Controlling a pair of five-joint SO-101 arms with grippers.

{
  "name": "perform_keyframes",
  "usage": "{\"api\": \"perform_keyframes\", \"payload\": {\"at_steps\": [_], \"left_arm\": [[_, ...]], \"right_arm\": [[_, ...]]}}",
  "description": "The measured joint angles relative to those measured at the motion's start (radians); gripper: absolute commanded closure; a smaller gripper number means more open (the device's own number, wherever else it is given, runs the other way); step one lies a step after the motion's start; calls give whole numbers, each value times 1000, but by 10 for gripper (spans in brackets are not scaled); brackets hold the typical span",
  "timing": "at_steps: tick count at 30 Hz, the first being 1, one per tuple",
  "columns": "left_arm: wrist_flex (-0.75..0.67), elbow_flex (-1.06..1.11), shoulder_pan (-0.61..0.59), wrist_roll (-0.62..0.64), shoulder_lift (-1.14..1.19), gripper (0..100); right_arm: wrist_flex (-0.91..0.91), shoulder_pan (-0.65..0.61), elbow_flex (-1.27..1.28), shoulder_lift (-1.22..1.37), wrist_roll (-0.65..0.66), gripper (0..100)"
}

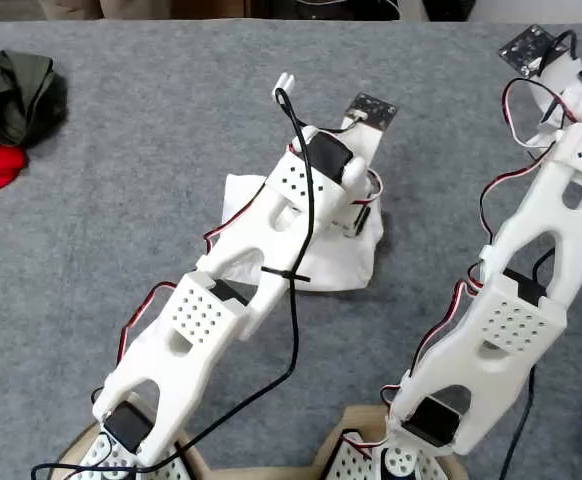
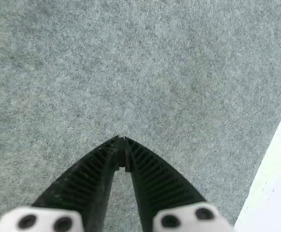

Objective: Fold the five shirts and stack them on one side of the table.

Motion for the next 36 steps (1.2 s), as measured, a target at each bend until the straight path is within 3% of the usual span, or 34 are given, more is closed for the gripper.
{"api": "perform_keyframes", "payload": {"at_steps": [7, 15, 20, 26, 36], "left_arm": [[5, -37, -34, 37, -9, 747], [5, -31, -276, 41, -143, 751], [-14, 28, -333, 58, -115, 863], [-44, 40, -287, 66, 25, 981], [-3, 49, -126, 153, 40, 981]], "right_arm": [[3, 0, 0, 0, 0, 994], [46, -35, 0, 0, 0, 994], [61, -44, 0, 0, 0, 994], [61, -43, 0, 0, 0, 994], [61, -43, 0, 0, 0, 994]]}}
